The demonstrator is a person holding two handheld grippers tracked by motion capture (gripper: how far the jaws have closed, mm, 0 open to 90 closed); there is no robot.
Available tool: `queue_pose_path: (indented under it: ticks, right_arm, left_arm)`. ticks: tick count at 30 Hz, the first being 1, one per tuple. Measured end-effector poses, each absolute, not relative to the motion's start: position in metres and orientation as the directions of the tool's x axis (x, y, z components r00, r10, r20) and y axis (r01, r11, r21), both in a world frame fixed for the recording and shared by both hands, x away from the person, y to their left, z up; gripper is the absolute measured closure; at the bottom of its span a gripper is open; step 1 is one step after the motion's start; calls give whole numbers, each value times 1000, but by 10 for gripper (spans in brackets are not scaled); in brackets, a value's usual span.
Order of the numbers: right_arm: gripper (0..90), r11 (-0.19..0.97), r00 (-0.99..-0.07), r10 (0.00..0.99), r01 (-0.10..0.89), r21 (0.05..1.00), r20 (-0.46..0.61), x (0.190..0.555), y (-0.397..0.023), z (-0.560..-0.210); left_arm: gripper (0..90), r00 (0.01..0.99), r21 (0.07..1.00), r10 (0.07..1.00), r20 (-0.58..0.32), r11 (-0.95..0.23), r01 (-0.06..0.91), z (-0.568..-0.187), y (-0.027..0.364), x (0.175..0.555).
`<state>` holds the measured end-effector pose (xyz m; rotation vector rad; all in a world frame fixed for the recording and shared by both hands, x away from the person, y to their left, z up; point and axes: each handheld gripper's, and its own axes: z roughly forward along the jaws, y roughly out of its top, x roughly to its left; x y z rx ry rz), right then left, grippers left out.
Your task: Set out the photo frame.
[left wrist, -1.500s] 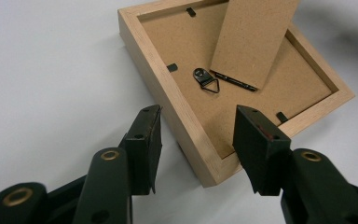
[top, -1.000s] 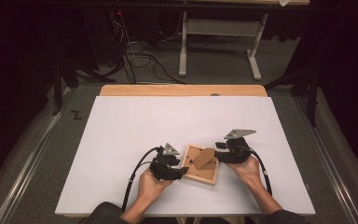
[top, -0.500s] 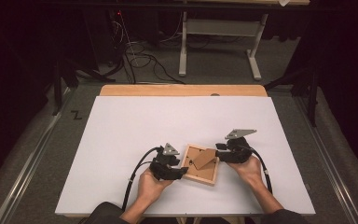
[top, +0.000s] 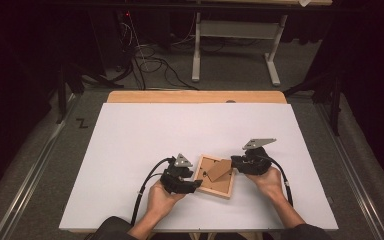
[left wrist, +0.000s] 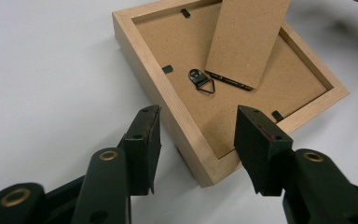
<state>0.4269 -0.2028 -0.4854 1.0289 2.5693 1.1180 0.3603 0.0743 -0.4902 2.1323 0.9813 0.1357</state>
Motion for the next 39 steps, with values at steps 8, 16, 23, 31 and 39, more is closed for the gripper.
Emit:
queue_pose_path:
  ticks: [8,16,23,31,39]
  right_arm:
    - [755,493,-757,643,528,691,119,427,-205,-485]
    - [804,491,-754,646,531,691,120,426,-210,-485]
    - [805,487,-751,649,536,690,126,425,-210,-485]
    - [808,476,-746,649,548,688,145,426,-212,-486]
    - [811,471,-747,647,549,690,153,428,-213,-487]
  left_arm:
    - [494,703,689,685,-191,-417,593,-489,75,358]
    - [472,702,701,689,-182,-410,583,-486,79,357]
    - [457,707,700,682,-187,-413,583,-487,79,358]
    - [429,713,705,675,-187,-413,576,-486,82,359]
    - [399,715,700,676,-179,-423,575,-486,82,360]
